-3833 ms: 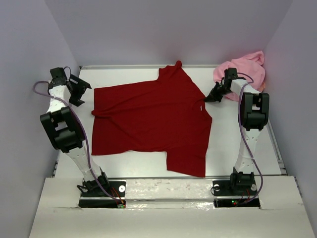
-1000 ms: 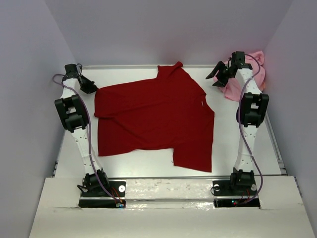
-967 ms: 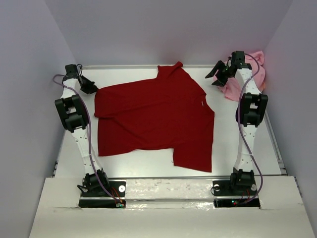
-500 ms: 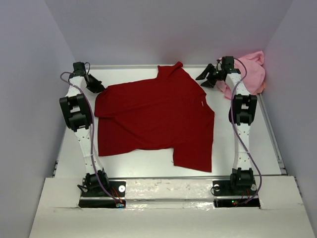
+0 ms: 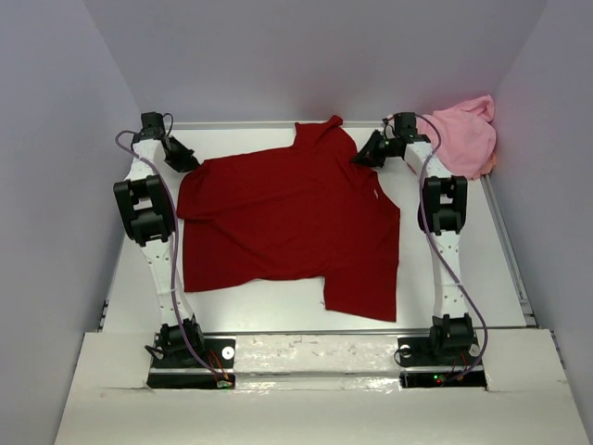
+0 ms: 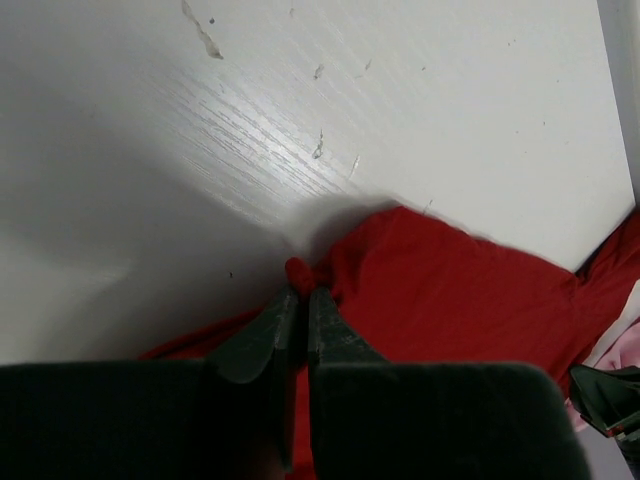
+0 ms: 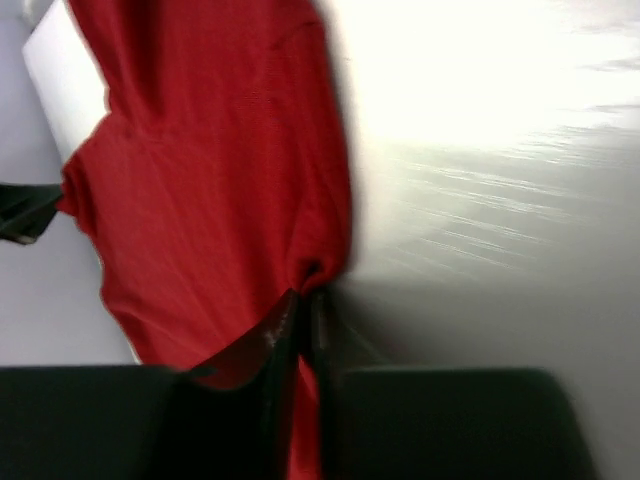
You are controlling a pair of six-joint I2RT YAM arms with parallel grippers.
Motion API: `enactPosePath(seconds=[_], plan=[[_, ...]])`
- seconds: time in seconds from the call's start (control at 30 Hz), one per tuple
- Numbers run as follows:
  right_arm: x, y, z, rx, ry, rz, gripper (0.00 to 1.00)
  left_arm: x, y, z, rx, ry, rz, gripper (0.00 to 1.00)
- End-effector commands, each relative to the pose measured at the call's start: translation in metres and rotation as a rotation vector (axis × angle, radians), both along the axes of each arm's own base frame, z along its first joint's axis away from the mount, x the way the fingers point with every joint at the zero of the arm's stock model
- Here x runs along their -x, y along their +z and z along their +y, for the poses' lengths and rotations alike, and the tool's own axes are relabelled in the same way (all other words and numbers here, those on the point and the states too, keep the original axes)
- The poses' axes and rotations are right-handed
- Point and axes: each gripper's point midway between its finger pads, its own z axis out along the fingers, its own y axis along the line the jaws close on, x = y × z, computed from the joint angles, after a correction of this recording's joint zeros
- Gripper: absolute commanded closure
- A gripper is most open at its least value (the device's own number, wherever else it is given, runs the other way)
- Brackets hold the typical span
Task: Fold and stack the t-shirts
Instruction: Grap the side of the flattened tshirt furthest away from the robot with both arms
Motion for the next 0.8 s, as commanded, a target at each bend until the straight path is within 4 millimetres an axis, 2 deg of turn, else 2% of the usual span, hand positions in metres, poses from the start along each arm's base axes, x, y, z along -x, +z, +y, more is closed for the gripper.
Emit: enactPosePath(seconds=[0.0,0.13,0.23,0.27,0.3,0.33,0.37,0.43,0.57,0.77], plan=[[0.001,0.008,-0.016,0.074,-0.033,-0.016,0.93,-0.008,0.049,0.006,-0.037,-0.007,-0.087,1.00],[0.003,0.006,-0.026,0.100,-0.061,0.005,1.00,-0.008,0.053,0.009,-0.054,-0.001,-0.090,1.00],[0.007,0.006,-0.041,0.123,-0.088,0.025,1.00,-0.007,0.052,0.014,-0.071,0.009,-0.083,0.99],[0.012,0.000,-0.043,0.137,-0.093,0.044,1.00,-0.007,0.051,0.016,-0.073,0.012,-0.079,1.00],[0.012,0.007,-0.050,0.144,-0.104,0.036,1.00,-0.006,0.051,0.017,-0.075,0.013,-0.079,1.00],[0.013,0.006,-0.059,0.161,-0.117,0.040,1.00,-0.006,0.049,0.018,-0.076,0.014,-0.073,0.99],[0.018,0.002,-0.060,0.167,-0.115,0.054,1.00,-0.006,0.048,0.018,-0.078,0.016,-0.071,0.99],[0.021,0.008,-0.077,0.175,-0.132,0.051,1.00,-0.004,0.046,0.020,-0.083,0.020,-0.060,1.00],[0.034,0.007,-0.092,0.198,-0.143,0.078,1.00,0.001,0.040,0.021,-0.092,0.016,-0.034,1.00],[0.058,0.003,-0.092,0.216,-0.126,0.126,1.00,0.009,0.036,0.022,-0.095,0.014,-0.004,1.00]])
